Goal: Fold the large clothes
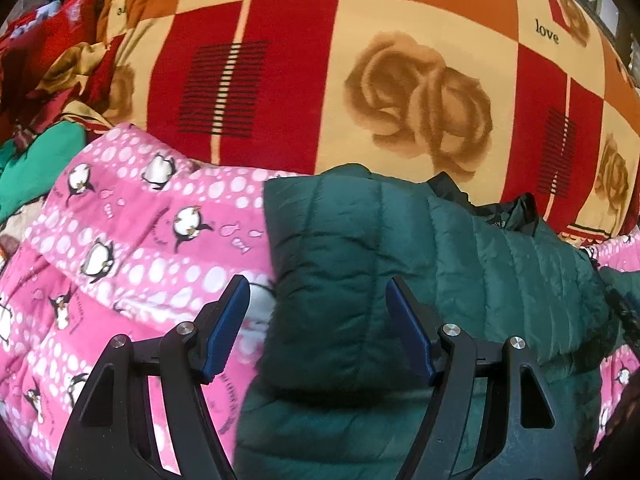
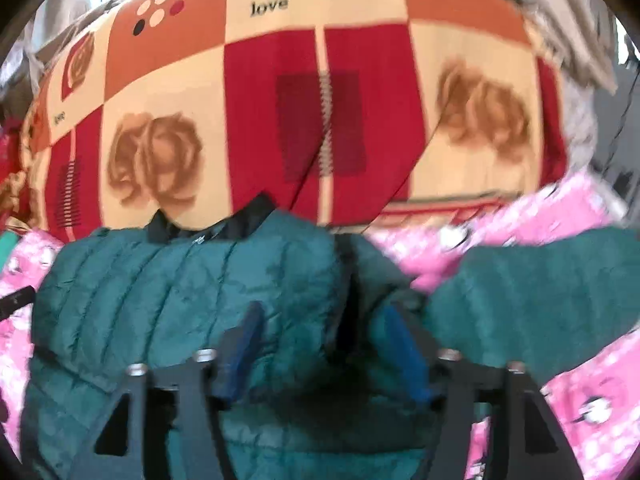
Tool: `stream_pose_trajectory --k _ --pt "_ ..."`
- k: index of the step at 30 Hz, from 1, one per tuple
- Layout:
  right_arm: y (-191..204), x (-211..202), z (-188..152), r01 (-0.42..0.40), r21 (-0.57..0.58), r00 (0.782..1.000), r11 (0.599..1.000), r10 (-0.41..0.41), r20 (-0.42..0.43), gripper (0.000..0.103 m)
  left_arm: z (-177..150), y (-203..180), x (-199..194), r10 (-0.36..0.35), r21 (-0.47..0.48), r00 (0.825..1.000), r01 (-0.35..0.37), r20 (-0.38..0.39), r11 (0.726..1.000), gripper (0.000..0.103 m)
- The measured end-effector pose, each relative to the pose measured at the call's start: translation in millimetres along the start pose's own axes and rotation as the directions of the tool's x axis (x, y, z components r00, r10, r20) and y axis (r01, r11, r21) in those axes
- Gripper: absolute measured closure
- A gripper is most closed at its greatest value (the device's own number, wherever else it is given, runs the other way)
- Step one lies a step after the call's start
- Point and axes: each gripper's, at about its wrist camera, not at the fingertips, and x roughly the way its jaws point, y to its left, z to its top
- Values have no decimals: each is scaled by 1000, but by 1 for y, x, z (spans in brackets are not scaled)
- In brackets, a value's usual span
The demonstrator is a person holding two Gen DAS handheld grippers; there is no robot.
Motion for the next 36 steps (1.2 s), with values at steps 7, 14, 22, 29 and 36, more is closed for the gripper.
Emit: stream_pose_trajectory --k 7,14,22,29,36 --pt "22 29 6 -138 -45 989 989 135 -65 34 -4 -11 33 41 17 998 -40 -45 999 32" --pt "17 101 -1 -113 -4 976 994 111 -188 36 -16 -2 53 11 -39 998 -13 -61 999 21" --pt "-1 88 -6 -125 42 976 991 130 -174 36 -20 -4 57 21 -38 998 -23 -51 999 20" --pt "-1 33 -5 -199 25 977 980 200 -76 36 -23 -6 56 40 -31 999 -41 -35 999 19" --pt "39 59 -32 -221 -93 961 971 201 -191 36 -24 -7 55 53 -17 998 -53 -22 998 17"
